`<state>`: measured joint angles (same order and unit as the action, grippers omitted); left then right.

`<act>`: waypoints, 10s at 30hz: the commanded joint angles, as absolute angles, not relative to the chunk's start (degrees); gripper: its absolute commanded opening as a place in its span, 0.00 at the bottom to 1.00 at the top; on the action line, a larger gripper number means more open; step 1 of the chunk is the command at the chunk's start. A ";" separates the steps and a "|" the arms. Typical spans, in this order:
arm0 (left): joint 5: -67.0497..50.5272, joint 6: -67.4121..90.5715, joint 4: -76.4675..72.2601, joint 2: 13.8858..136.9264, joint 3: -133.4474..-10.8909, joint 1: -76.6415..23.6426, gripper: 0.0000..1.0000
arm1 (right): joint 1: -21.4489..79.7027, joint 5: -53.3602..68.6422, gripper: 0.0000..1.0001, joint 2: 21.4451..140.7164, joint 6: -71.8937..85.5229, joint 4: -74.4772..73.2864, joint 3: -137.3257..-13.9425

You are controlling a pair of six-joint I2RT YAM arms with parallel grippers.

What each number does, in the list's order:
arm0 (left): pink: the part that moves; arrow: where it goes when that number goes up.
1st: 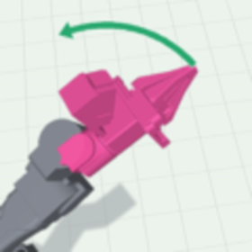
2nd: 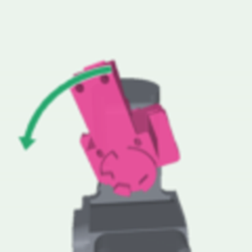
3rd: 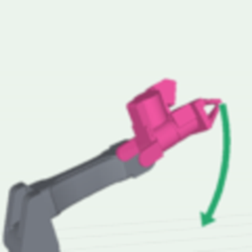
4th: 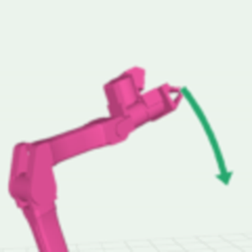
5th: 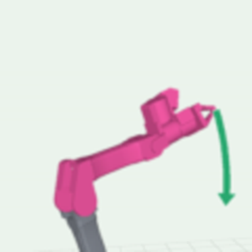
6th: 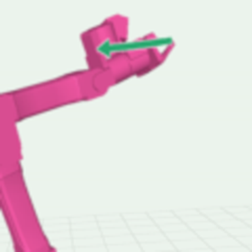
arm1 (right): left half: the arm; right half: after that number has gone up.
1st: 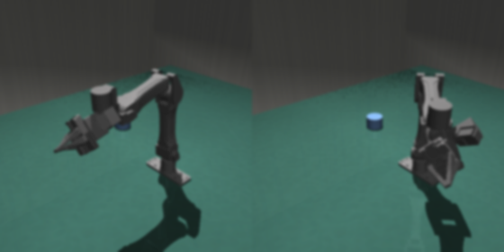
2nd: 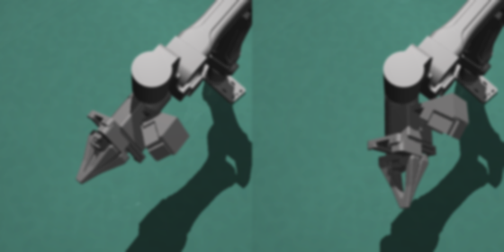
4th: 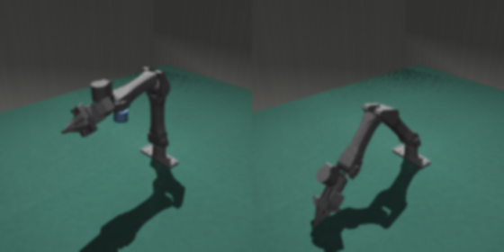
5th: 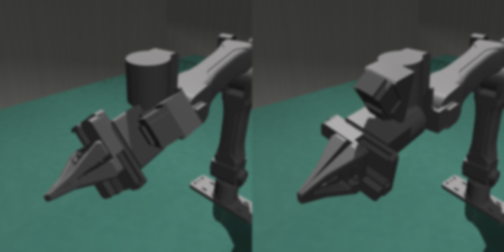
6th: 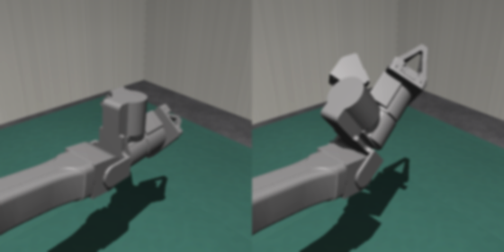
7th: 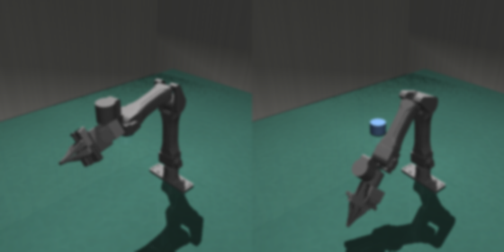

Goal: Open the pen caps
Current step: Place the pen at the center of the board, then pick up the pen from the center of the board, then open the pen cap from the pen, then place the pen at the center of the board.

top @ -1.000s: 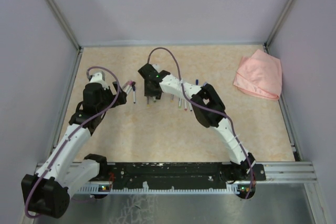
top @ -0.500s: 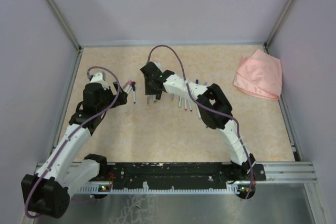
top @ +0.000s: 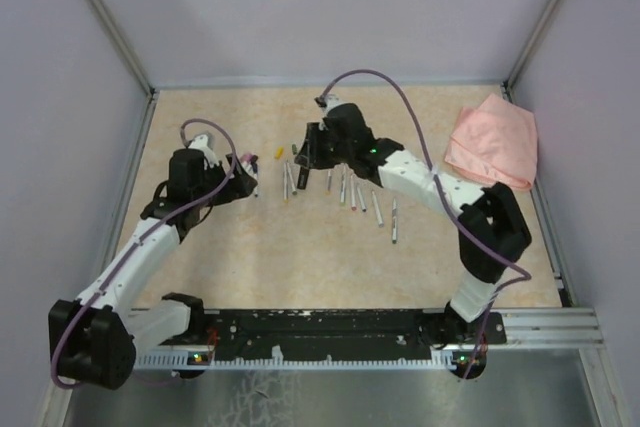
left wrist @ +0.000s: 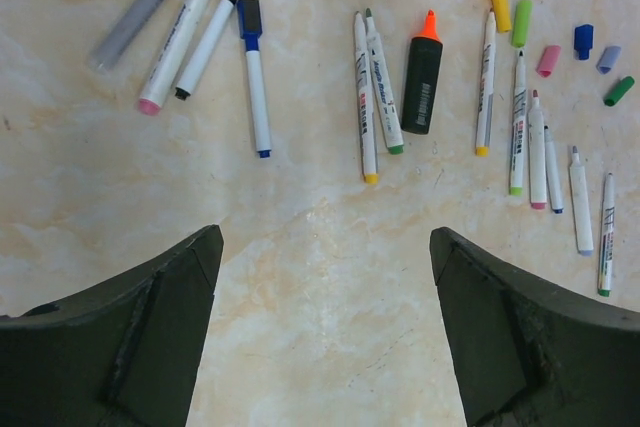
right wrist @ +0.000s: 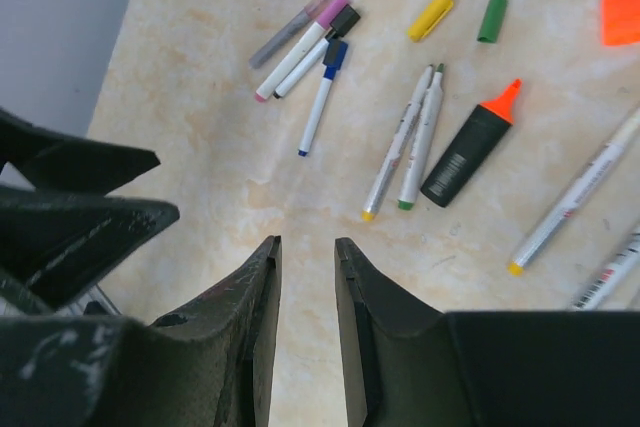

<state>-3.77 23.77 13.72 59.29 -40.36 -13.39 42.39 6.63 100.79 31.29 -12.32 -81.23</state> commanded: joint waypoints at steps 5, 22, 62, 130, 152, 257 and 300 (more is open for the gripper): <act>-7.38 22.96 15.75 68.11 -46.82 -13.27 0.81 | 35.71 19.06 0.43 84.10 25.74 4.93 -64.83; 8.76 20.84 33.37 101.76 -71.92 -19.59 0.44 | 27.91 36.56 0.57 84.29 32.85 19.42 -53.93; 6.15 15.47 32.72 100.83 -74.92 -21.80 0.00 | 25.66 44.12 0.54 79.04 36.90 23.55 -50.41; -38.39 44.41 -30.76 52.66 -37.30 -21.02 0.00 | 45.61 23.14 0.16 81.35 36.62 30.67 -62.67; -40.11 47.33 -32.76 53.77 -36.66 -20.27 0.13 | 45.48 22.84 0.00 80.63 36.48 31.85 -61.27; -30.71 46.57 -37.92 68.54 -53.16 -8.16 0.00 | 43.88 42.33 0.00 79.73 39.40 26.40 -52.09; -22.82 57.91 -7.87 74.94 -36.97 -26.72 0.00 | 59.88 -8.93 0.00 73.67 39.57 -29.90 -38.28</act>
<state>-24.99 52.27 -9.78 70.63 -36.32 -23.53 56.82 -2.15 69.95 36.21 -28.88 -36.25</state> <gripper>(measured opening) 0.138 0.078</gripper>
